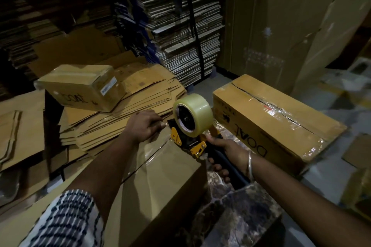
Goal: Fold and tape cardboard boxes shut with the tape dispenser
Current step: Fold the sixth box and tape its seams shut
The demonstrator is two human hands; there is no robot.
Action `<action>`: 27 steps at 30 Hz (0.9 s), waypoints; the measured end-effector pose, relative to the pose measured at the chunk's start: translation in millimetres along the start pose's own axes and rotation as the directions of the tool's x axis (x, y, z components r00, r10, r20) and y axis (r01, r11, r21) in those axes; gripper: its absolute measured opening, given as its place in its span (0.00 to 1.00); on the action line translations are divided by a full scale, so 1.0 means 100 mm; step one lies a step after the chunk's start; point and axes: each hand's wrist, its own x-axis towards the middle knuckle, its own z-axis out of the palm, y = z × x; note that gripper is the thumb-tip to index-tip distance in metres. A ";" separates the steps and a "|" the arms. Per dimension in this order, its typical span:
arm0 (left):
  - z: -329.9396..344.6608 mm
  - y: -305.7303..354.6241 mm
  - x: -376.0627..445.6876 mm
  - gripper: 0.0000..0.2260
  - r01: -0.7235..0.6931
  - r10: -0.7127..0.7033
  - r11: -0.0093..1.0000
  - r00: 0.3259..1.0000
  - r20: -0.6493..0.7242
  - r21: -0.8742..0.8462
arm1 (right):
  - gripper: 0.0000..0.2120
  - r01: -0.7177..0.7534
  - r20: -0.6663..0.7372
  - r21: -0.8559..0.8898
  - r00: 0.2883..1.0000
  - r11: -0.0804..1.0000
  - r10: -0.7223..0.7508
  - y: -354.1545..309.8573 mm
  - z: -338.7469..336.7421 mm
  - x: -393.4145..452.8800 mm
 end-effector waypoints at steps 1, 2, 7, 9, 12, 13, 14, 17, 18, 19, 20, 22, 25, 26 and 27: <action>-0.01 -0.06 -0.01 0.22 0.025 -0.026 0.999 1.000 0.014 0.043 | 0.32 0.000 -0.003 -0.027 1.000 1.000 0.000 -0.05 0.02 0.03; -0.01 -0.12 -0.03 0.23 0.066 -0.069 0.995 0.997 0.037 0.071 | 0.32 0.005 0.000 -0.058 1.000 0.998 -0.005 -0.10 0.03 0.06; -0.03 -0.20 -0.08 0.29 0.176 -0.193 0.975 0.974 0.123 0.133 | 0.32 0.008 0.023 -0.131 1.000 0.991 -0.005 -0.21 0.05 0.08; -0.04 -0.17 -0.08 0.29 0.190 -0.207 0.973 0.970 0.129 0.135 | 0.32 -0.003 0.038 -0.125 0.999 0.992 0.008 -0.15 0.00 0.05; -0.03 -0.14 -0.07 0.22 0.221 -0.238 0.967 0.962 0.137 0.129 | 0.32 0.027 0.088 -0.082 0.996 0.996 -0.019 0.07 -0.16 -0.04; -0.03 -0.13 -0.07 0.20 0.231 -0.248 0.964 0.959 0.135 0.132 | 0.32 0.041 0.099 -0.066 0.995 0.997 -0.034 0.15 -0.20 -0.09; -0.03 -0.12 -0.06 0.18 0.241 -0.258 0.961 0.957 0.133 0.134 | 0.31 0.049 0.102 -0.055 0.994 0.997 -0.043 0.22 -0.23 -0.14; -0.04 -0.05 -0.04 0.17 0.245 -0.265 0.958 0.954 0.138 0.151 | 0.30 0.053 0.087 -0.035 0.995 0.998 -0.050 0.31 -0.24 -0.23; -0.04 -0.02 -0.05 0.17 0.239 -0.264 0.955 0.955 0.134 0.176 | 0.30 0.053 0.083 -0.037 0.995 0.998 -0.050 0.32 -0.23 -0.23; -0.05 0.02 -0.06 0.18 0.223 -0.252 0.953 0.960 0.124 0.205 | 0.30 0.050 0.076 -0.044 0.996 0.998 -0.047 0.32 -0.22 -0.24; -0.06 0.10 -0.08 0.20 0.193 -0.221 0.955 0.970 0.106 0.223 | 0.30 0.047 0.066 -0.053 0.997 0.997 -0.044 0.32 -0.21 -0.24; -0.04 0.29 -0.13 0.25 0.093 -0.098 0.983 0.995 0.020 0.161 | 0.30 0.045 0.047 -0.063 0.998 0.997 -0.042 0.32 -0.19 -0.25; 0.08 0.49 -0.18 0.21 0.000 0.000 1.000 1.000 0.020 0.006 | 0.29 0.048 0.045 -0.059 0.998 0.997 -0.045 0.33 -0.19 -0.27; 0.10 0.51 -0.19 0.18 0.009 -0.007 0.999 0.998 0.068 -0.033 | 0.30 0.050 0.049 -0.056 0.998 0.997 -0.047 0.34 -0.19 -0.27; 0.11 0.51 -0.20 0.17 0.033 -0.025 0.997 0.994 0.110 -0.077 | 0.30 0.051 0.051 -0.053 0.998 0.997 -0.049 0.34 -0.19 -0.26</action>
